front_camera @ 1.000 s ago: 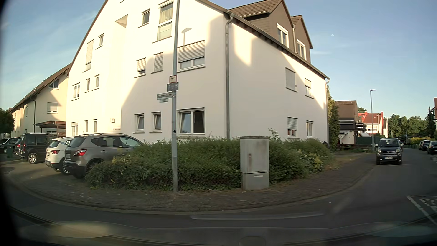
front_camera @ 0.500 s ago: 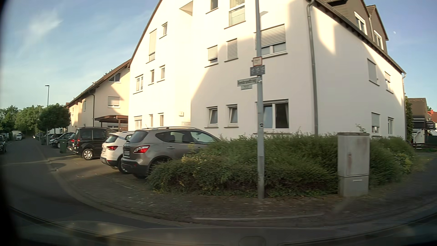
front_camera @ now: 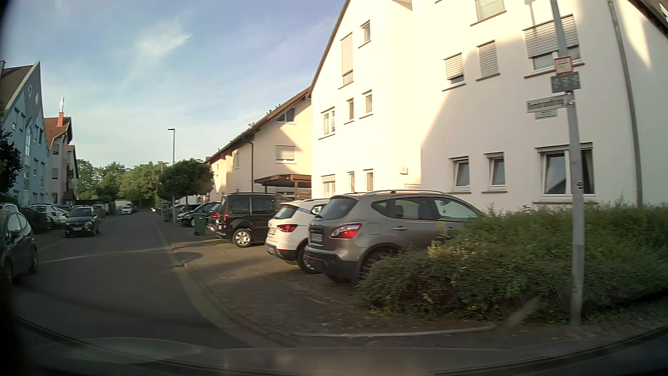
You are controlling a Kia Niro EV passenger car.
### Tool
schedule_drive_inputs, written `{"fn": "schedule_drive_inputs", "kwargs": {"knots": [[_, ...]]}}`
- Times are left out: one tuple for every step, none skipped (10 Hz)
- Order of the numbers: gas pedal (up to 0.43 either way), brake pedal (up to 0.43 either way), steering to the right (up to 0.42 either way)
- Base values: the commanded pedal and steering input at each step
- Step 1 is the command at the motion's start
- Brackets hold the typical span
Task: Follow the waypoints while adhering to traffic rules and regulations
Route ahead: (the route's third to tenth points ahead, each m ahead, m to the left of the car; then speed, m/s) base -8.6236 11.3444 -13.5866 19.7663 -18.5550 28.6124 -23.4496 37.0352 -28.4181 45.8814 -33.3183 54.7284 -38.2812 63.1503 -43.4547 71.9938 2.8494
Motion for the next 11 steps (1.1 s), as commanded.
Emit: {"fn": "schedule_drive_inputs", "kwargs": {"knots": [[0.0,0.03,-0.775],[0.0,0.03,-0.763],[0.0,0.037,-0.737],[0.0,0.043,-0.698],[0.0,0.049,-0.668],[0.0,0.073,-0.623],[0.0,0.122,-0.565],[0.0,0.146,-0.517],[0.0,0.152,-0.453],[0.0,0.159,-0.404],[0.0,0.177,-0.336]]}}
